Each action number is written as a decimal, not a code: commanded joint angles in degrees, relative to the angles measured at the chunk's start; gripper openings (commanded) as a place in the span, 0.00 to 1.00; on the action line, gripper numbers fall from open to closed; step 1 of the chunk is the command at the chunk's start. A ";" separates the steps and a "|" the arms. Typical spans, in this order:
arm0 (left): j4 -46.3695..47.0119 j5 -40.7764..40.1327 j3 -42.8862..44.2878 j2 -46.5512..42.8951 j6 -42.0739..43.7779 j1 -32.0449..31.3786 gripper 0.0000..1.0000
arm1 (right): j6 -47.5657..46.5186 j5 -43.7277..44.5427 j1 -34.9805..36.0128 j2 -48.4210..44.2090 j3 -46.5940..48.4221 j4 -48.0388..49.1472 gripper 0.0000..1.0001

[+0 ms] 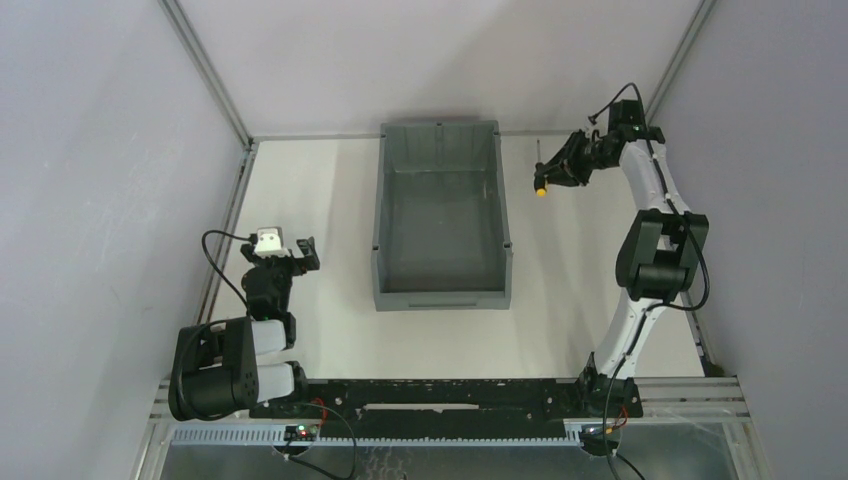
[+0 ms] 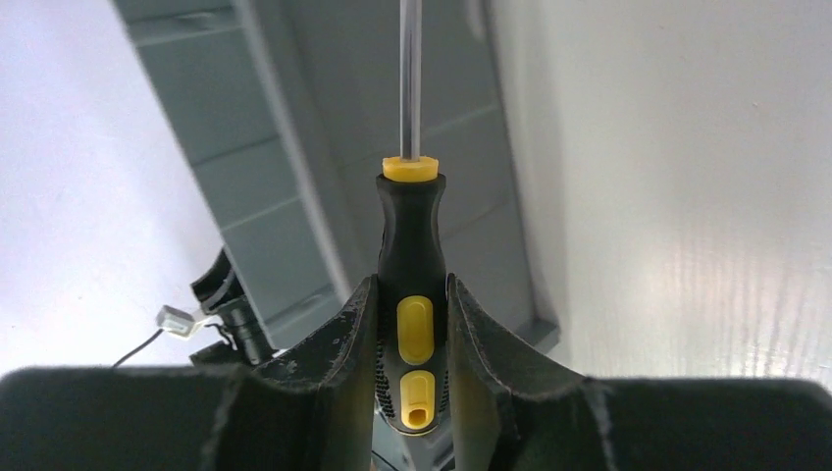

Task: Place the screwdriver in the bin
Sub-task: Pick up the screwdriver from the center of the board, then place the screwdriver in the bin.

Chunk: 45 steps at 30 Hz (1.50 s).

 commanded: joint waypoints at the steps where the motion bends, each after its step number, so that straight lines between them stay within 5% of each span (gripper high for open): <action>1: 2.40 -0.35 2.23 -0.69 -0.67 -0.16 1.00 | 5.18 -3.25 0.17 -5.58 6.65 0.90 0.12; 15: 2.42 -0.34 2.22 -0.68 -0.67 -0.19 1.00 | 14.69 0.57 9.28 -7.62 19.87 -2.23 0.12; 45: 2.38 -0.29 2.24 -0.68 -0.67 -0.21 1.00 | 10.64 38.26 37.78 5.68 21.10 -5.92 0.12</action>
